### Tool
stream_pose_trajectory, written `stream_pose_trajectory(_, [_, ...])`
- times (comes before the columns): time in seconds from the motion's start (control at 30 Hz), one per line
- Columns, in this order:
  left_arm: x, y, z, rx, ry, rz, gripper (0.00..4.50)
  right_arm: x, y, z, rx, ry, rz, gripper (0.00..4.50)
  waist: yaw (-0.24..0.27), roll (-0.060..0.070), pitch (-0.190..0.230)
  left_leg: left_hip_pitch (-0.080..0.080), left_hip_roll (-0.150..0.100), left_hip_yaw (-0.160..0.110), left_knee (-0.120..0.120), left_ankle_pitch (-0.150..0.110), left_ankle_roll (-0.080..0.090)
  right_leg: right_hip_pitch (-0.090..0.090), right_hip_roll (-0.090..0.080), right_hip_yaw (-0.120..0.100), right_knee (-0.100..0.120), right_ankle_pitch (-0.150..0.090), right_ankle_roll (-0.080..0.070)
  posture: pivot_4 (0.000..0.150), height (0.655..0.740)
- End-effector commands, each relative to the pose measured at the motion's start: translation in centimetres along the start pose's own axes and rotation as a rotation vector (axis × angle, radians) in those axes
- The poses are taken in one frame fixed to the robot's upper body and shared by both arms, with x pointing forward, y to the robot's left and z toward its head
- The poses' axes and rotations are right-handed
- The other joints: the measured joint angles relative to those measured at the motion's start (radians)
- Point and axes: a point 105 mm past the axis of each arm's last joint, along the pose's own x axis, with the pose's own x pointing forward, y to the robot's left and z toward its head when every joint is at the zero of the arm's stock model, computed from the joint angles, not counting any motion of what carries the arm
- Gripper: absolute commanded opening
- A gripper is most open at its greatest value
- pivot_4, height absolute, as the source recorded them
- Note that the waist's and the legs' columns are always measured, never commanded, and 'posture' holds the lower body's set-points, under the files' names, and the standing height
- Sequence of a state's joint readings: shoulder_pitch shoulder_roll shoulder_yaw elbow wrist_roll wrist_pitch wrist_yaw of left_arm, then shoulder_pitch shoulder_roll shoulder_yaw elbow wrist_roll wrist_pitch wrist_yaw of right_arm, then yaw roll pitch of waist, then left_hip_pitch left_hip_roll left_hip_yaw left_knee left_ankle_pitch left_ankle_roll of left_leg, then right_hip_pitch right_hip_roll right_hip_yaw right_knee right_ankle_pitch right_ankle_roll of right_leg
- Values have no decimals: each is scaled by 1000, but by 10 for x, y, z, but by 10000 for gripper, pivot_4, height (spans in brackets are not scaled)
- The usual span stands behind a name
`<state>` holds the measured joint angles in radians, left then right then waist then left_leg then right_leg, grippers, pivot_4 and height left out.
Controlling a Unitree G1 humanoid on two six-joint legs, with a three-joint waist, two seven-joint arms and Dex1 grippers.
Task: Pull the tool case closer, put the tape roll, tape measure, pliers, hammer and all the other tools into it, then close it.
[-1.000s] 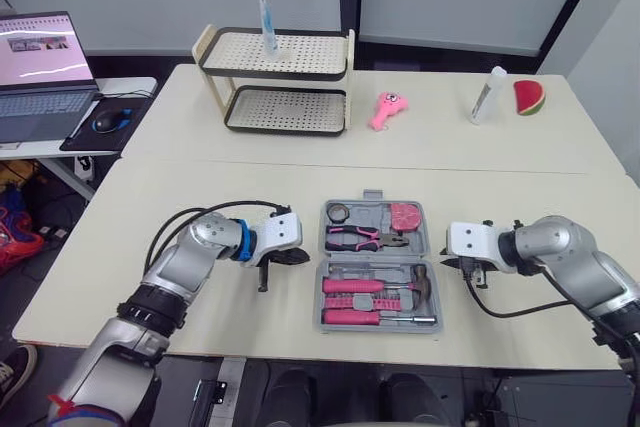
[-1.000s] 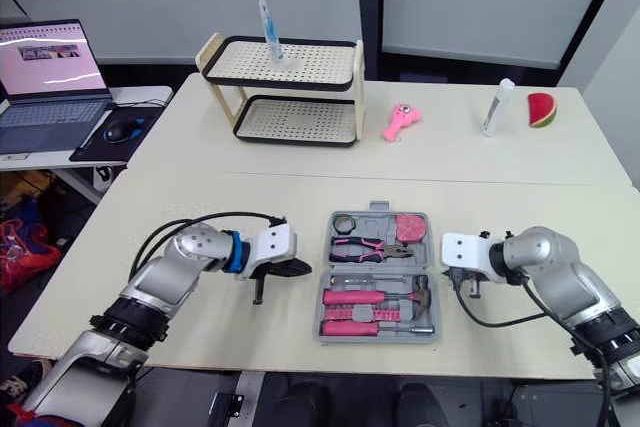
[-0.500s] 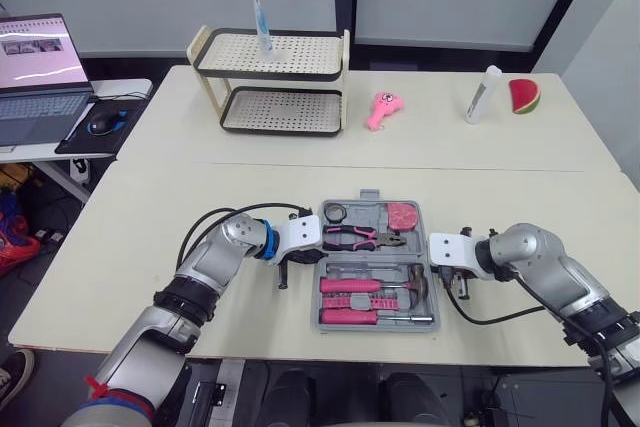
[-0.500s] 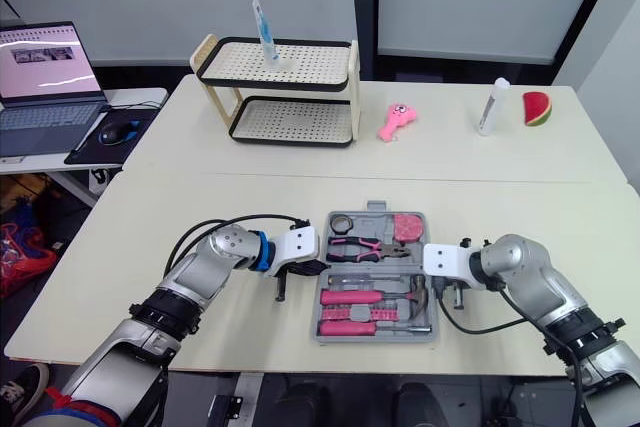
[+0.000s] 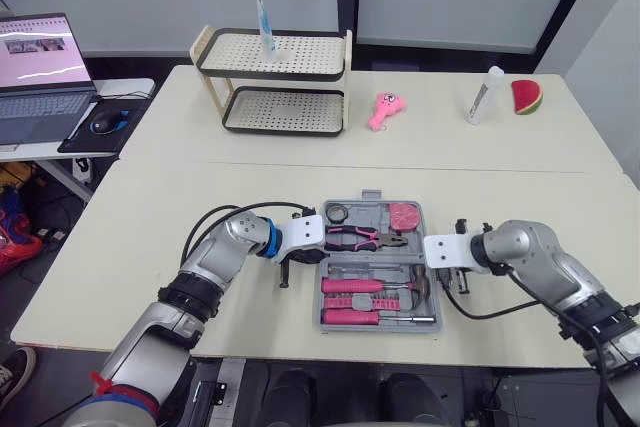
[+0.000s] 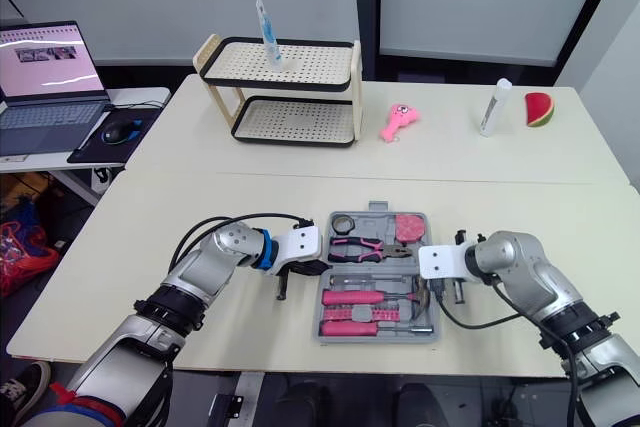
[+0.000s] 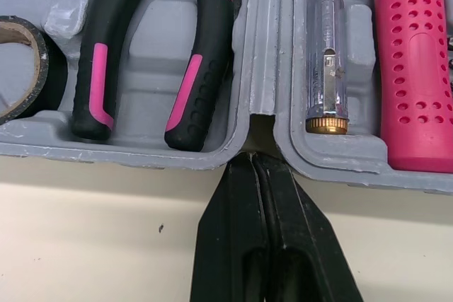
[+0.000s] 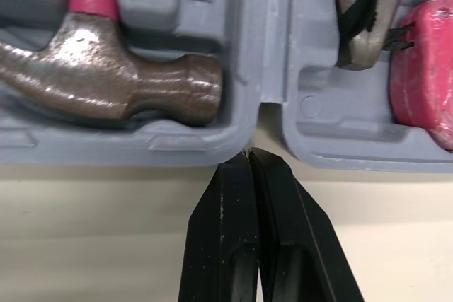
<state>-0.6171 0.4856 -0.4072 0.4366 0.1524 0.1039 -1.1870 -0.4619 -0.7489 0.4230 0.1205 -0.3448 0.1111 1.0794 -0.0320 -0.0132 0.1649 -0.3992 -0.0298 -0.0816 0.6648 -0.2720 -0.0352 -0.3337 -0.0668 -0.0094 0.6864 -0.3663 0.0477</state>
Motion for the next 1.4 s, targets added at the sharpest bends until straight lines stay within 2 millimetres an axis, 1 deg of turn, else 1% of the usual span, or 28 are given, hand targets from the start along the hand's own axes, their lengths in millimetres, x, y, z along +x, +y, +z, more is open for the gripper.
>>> stream_pose_trajectory(0.03, [8, -5, 12, 40, -30, -32, 0, 0, -8, 15, -17, -48, -28, 91, 0, 0, 0, 0, 0, 0, 0, 0, 0, 0, 0, 0, 0, 0, 0, 1500, 7400])
stream_pose_trajectory(0.13, [11, -5, 13, 42, -33, -32, 0, 2, -9, 23, 9, -84, -30, 91, 0, 0, 0, 0, 0, 0, 0, 0, 0, 0, 0, 0, 1, 0, 0, 1500, 7400])
stream_pose_trajectory(0.2, [12, -6, 15, 47, -39, -37, 0, 2, -7, 31, 65, -129, -22, 91, 0, 0, 0, 1, 0, 0, 0, 0, 0, 0, 0, 0, 1, 0, 0, 1500, 7400])
stream_pose_trajectory(0.27, [14, -9, 18, 57, -46, -51, 0, 1, -2, 37, 110, -158, 3, 91, 0, 0, 0, 1, 0, 0, 0, 0, 0, 0, 0, 0, 2, 0, 0, 1500, 7400])
stream_pose_trajectory(0.37, [17, -12, 20, 78, -46, -68, 0, -3, 7, 35, 107, -146, 34, 91, 1, 0, 0, 0, 0, 0, 0, 0, 0, 0, 0, 0, 2, 0, 0, 1500, 7400])
stream_pose_trajectory(0.47, [18, -16, 24, 90, -51, -91, 0, -6, 12, 34, 113, -142, 40, 91, 1, 0, 0, 0, -1, 0, 0, 0, 0, 0, -1, 0, 2, 0, 0, 1500, 7400])
stream_pose_trajectory(0.77, [23, -43, 33, 113, -75, -187, 0, -12, 22, 36, 126, -149, 22, 91, 1, 0, 0, 0, -1, 0, 0, 0, 0, 0, -1, 0, 2, 0, 0, 1500, 7400])
stream_pose_trajectory(0.93, [22, -52, 30, 100, -70, -203, 0, -14, 30, 39, 142, -157, 36, 91, 2, 0, -1, 0, -1, 0, 0, 0, 0, 0, -1, 0, 2, 0, 0, 1500, 7400])
stream_pose_trajectory(1.1, [21, -55, 26, 93, -57, -202, 0, -14, 41, 41, 163, -164, 58, 91, 3, 0, -1, 0, -1, 0, 0, 0, 0, 0, -1, 0, 2, 0, 0, 1500, 7400])
stream_pose_trajectory(1.4, [18, -62, 19, 84, -35, -220, 0, -13, 49, 44, 167, -165, 56, 91, 1, 1, -1, 0, -1, 0, 0, 0, 0, 0, -1, 0, 2, 0, 0, 1500, 7400])
